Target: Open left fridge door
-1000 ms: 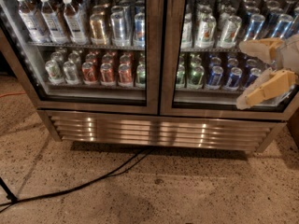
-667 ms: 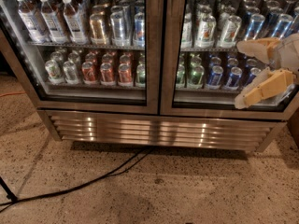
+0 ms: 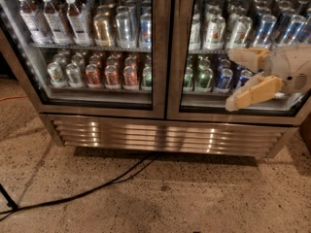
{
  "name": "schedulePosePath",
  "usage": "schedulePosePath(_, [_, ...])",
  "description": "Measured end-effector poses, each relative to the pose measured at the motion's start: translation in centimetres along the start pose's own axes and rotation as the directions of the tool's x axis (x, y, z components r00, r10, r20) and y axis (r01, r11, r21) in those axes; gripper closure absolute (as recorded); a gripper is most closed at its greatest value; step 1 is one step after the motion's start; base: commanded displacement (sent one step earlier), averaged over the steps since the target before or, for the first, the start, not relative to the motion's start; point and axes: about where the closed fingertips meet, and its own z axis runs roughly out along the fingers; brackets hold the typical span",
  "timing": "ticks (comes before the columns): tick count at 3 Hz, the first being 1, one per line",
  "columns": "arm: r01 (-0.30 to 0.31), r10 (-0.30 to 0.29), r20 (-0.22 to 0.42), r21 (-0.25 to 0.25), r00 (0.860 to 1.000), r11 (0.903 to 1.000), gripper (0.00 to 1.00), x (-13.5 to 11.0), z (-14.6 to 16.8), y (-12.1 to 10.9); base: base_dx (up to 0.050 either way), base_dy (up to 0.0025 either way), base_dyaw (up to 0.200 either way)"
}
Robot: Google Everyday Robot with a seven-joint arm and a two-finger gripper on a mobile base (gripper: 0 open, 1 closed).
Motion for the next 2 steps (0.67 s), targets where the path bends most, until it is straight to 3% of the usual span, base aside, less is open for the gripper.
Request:
schedulePosePath(1, [0.027, -0.024, 0.083, -0.034, 0.996, 0.9991, 0.00, -3.51, 2.55, 0.98, 0.000, 0.00000, 0.000])
schedulePosePath(2, [0.027, -0.024, 0.083, -0.034, 0.996, 0.9991, 0.00, -3.51, 2.55, 0.98, 0.000, 0.00000, 0.000])
